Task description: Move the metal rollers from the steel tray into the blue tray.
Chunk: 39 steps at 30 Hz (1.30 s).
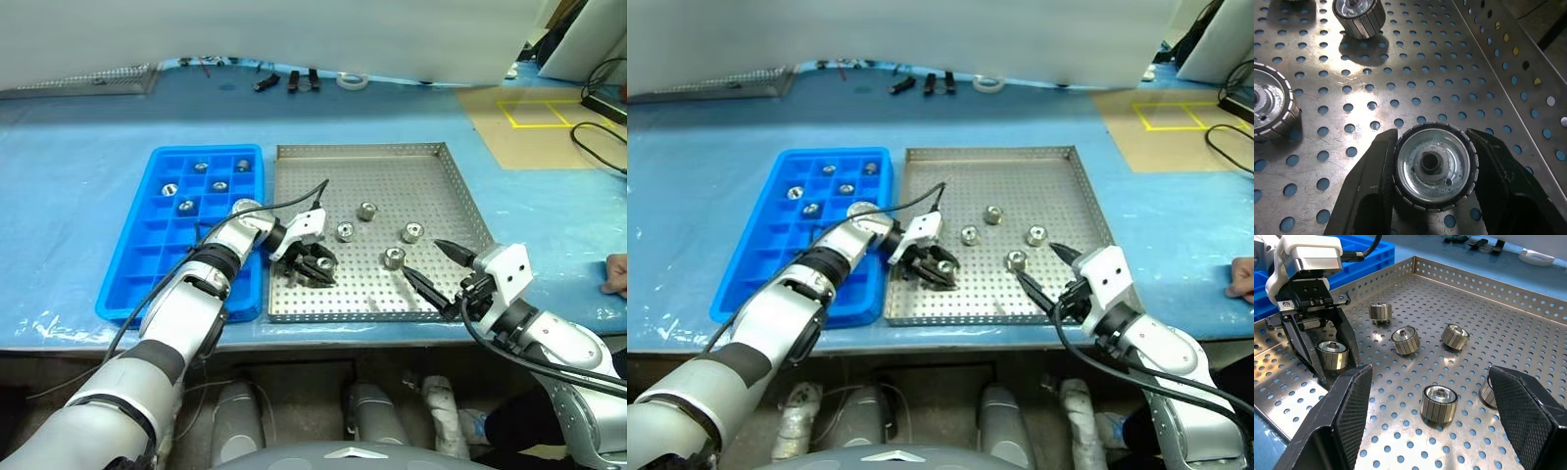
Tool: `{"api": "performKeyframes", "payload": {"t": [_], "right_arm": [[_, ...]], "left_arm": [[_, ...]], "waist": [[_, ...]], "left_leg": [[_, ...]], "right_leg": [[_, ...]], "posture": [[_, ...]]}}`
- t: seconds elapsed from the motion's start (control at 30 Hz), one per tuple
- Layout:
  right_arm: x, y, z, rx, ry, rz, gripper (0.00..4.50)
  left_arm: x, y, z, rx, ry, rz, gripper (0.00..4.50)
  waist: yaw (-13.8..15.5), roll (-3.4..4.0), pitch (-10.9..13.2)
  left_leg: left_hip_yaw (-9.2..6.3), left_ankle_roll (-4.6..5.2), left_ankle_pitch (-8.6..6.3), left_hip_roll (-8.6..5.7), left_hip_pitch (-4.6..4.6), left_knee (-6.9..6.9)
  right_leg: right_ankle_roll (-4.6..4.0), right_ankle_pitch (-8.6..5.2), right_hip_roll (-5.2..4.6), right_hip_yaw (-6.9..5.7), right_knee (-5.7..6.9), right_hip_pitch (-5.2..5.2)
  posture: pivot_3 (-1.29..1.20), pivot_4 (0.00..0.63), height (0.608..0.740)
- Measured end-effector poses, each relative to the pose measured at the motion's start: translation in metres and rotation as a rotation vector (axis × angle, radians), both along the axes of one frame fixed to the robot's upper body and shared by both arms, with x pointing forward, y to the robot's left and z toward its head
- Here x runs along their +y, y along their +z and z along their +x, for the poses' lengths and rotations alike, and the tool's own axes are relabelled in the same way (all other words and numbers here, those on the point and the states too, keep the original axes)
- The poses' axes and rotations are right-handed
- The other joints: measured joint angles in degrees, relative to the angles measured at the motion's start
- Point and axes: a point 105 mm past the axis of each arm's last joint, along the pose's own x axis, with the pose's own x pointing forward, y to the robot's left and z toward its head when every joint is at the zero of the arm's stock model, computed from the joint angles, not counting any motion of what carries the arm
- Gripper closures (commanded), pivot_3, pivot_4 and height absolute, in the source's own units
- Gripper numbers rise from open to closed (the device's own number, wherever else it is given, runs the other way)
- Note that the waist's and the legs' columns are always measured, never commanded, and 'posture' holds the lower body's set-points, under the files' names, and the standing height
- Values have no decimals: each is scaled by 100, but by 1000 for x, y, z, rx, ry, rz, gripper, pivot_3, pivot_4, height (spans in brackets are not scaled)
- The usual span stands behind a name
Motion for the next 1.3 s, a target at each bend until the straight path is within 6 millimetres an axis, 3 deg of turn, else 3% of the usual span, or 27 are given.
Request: {"api": "performKeyframes", "payload": {"t": [0.17, 0.33, 0.53, 0.7, 0.8, 1.07, 1.3], "right_arm": [[17, 0, 0, 29, 102, 23, 516], [38, 19, 15, -22, 244, 19, 516], [69, 32, 52, -37, 435, 27, 516], [95, 43, 71, -69, 576, 28, 516], [113, 47, 81, -73, 672, 29, 516], [140, 49, 91, -75, 813, 22, 516], [144, 44, 91, -70, 839, 22, 516]], "left_arm": [[6, 22, 3, -2, 33, -108, 2680], [34, 54, 10, -110, 163, -200, 2680], [80, 55, 5, -147, 462, -270, 2680], [103, 61, 2, -209, 682, -322, 2680], [128, 63, 2, -276, 877, -350, 2680], [177, 58, -7, -376, 1221, -352, 2680], [190, 63, 2, -447, 1377, -381, 2680]], "waist": [[20, 1, 1], [27, 5, 1], [209, 12, 7], [538, 15, 10], [708, 15, 11], [1153, 15, 12], [1464, 15, 12]], "left_leg": [[2, 2, -1, 1, -1, 0], [6, -2, 1, 12, 18, -3], [4, -5, 3, 13, 9, -5], [-5, -11, 7, 21, -8, -5], [-10, -12, 7, 20, -25, 8], [-43, -25, 15, 26, -49, 30], [-77, -29, 17, 27, -74, 50]], "right_leg": [[-2, 1, -1, -1, 0, 1], [-7, 4, 3, -5, 6, 9], [-9, 4, 2, -17, 10, 5], [-19, -2, 2, -36, 24, -1], [-22, -4, 0, -39, 54, -21], [-31, -11, 0, -56, 89, -32], [-29, -10, 2, -52, 98, -34]], "posture": [[-316, 150, 740], [-162, 150, 740], [79, 150, 740], [288, 150, 740], [348, 150, 740], [481, 150, 740], [478, 150, 740]]}}
